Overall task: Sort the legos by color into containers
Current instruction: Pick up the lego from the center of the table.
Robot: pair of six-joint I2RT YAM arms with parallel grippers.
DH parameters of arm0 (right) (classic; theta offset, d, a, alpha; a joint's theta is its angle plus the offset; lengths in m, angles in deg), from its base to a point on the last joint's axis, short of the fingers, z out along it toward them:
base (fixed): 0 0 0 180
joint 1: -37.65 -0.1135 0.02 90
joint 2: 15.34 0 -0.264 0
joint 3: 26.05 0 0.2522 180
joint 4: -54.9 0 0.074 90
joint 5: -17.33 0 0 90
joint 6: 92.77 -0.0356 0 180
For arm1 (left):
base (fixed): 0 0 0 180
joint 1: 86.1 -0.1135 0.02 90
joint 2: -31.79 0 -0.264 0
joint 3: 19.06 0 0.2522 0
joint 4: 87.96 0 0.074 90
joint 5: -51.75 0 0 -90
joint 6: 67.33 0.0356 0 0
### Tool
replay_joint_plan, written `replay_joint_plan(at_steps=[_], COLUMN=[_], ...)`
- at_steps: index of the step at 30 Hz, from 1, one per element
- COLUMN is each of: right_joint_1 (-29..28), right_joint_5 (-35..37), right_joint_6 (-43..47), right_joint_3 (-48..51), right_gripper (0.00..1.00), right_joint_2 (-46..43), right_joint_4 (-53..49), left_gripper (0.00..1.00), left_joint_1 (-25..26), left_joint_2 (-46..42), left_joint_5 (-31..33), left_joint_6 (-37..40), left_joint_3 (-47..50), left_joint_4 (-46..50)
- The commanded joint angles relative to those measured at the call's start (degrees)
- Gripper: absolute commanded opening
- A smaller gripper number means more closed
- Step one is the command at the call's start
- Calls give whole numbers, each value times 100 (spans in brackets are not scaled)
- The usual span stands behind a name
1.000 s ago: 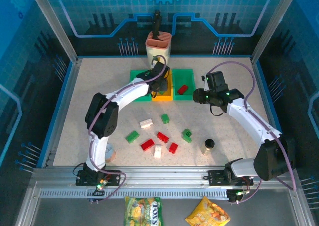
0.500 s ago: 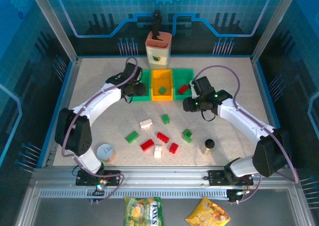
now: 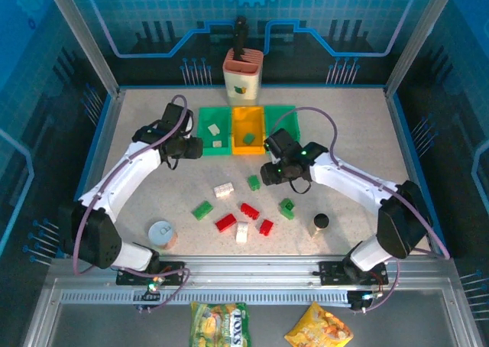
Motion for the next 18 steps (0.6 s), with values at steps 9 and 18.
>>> replay_joint_plan(at_steps=[9, 18], right_joint_1=[-441, -449], right_joint_5=[146, 233], right_joint_6=[-468, -705], right_joint_3=[-606, -736], right_gripper=[56, 59], right_joint_2=[958, 1617], right_joint_4=[200, 417], left_gripper=[49, 51], left_joint_1=[-159, -212], left_joint_2=[-385, -108], left_joint_5=[125, -176], left_joint_6=[670, 710], left_joint_3=[500, 647], left_joint_4=[-131, -341])
